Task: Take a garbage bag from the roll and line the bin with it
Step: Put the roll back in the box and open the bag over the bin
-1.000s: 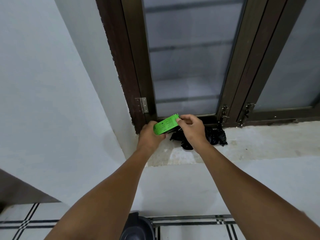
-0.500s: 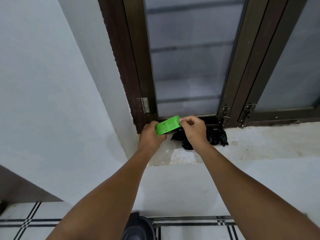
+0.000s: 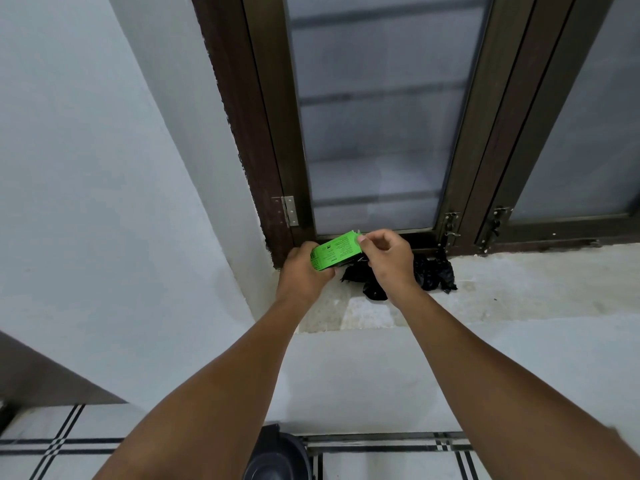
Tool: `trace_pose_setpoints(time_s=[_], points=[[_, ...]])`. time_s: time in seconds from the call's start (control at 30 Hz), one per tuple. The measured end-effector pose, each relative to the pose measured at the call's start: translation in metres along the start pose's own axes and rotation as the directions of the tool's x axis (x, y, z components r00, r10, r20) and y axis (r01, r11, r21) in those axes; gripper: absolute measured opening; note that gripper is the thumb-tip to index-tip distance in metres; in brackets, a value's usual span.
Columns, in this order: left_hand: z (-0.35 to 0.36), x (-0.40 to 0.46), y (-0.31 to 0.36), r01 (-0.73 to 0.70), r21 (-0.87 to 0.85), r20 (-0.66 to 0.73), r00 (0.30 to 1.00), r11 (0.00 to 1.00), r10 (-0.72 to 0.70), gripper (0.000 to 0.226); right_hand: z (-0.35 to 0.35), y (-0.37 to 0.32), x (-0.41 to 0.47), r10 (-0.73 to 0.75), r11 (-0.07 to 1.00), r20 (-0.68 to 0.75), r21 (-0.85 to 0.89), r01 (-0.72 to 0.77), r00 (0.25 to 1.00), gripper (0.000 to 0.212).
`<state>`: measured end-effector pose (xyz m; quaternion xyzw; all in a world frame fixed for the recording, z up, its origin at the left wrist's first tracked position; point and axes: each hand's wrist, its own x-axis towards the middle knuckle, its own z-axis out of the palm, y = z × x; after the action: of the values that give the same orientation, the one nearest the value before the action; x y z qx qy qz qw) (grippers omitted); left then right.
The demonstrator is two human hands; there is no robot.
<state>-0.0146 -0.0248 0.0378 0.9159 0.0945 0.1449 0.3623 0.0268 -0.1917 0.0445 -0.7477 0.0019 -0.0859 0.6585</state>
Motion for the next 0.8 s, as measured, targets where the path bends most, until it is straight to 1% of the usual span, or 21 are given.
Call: trace_pose_setpoints(time_s=[0.17, 0.23, 0.3, 0.37, 0.43, 0.6, 0.7, 0.8], points=[[0.000, 0.001, -0.002, 0.010, 0.031, 0.009, 1.000, 0.999, -0.010, 0.050, 0.001, -0.003, -0.001, 0.001, 1.000, 0.016, -0.019, -0.001, 1.000, 0.021], [0.000, 0.002, -0.004, 0.019, 0.044, 0.009, 1.000, 0.999, -0.019, 0.054, 0.001, -0.005, -0.002, 0.015, 1.000, 0.046, -0.020, -0.014, 0.999, 0.015], [-0.002, 0.002, -0.005, 0.036, 0.062, -0.004, 0.999, 0.997, -0.036, 0.067, 0.002, -0.004, -0.002, 0.040, 0.999, 0.087, -0.031, -0.037, 0.995, 0.014], [-0.002, 0.003, -0.007, 0.074, 0.048, -0.015, 0.997, 0.996, -0.074, 0.078, 0.004, 0.000, -0.003, 0.067, 0.997, 0.112, -0.045, -0.062, 0.991, 0.021], [-0.003, 0.004, -0.009, 0.124, 0.038, 0.005, 0.992, 0.991, -0.125, 0.076, 0.006, 0.004, -0.005, 0.093, 0.995, 0.119, -0.048, -0.088, 0.988, 0.027], [-0.001, 0.006, -0.021, 0.258, 0.008, 0.106, 0.961, 0.966, -0.257, 0.068, 0.013, 0.016, -0.007, 0.207, 0.978, 0.105, -0.060, -0.202, 0.973, 0.031], [0.001, 0.005, -0.031, 0.300, 0.020, 0.119, 0.947, 0.954, -0.300, 0.067, 0.019, 0.021, -0.007, 0.258, 0.965, 0.113, -0.085, -0.250, 0.959, 0.029], [0.001, 0.006, -0.035, 0.325, 0.085, 0.111, 0.936, 0.942, -0.333, 0.065, 0.024, 0.026, -0.006, 0.287, 0.953, 0.098, -0.127, -0.274, 0.953, 0.019]])
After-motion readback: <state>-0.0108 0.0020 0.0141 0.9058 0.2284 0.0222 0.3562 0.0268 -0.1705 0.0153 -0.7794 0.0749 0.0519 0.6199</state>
